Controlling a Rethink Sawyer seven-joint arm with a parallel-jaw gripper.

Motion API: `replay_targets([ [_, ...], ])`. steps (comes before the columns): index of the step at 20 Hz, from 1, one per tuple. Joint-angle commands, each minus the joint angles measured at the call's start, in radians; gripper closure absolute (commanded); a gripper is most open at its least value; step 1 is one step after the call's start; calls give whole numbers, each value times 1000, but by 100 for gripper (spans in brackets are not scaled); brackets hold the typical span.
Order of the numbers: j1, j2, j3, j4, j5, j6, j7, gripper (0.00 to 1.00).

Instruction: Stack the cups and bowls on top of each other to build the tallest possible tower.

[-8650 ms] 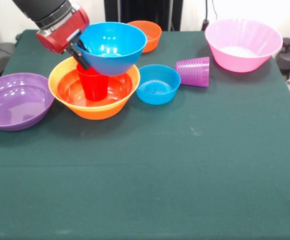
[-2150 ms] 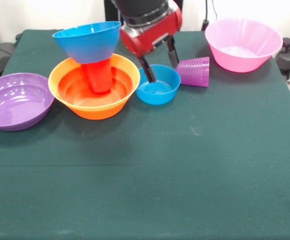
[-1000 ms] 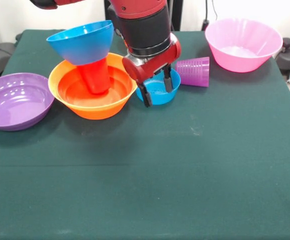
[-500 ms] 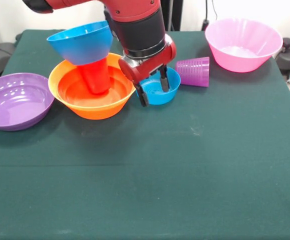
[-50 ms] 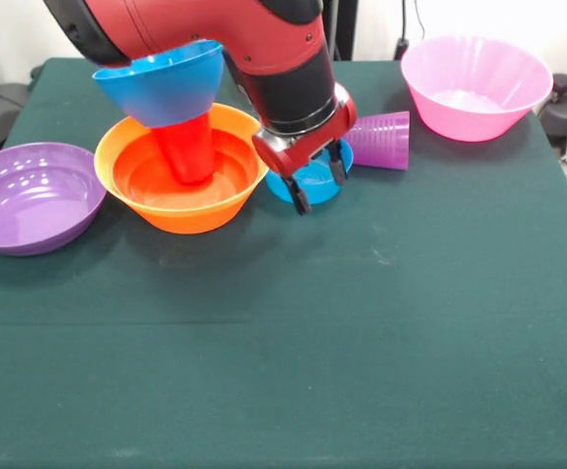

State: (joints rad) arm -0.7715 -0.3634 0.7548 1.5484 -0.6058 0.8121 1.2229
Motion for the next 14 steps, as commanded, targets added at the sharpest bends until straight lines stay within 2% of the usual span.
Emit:
replay_targets([
  [1,28,64,-48,23,-75,125,-235,0],
  [5,41,59,-66,33,-81,152,-205,0],
  [8,34,60,-56,40,-101,180,-263,0],
  [14,20,36,-38,56,-121,207,-296,0],
])
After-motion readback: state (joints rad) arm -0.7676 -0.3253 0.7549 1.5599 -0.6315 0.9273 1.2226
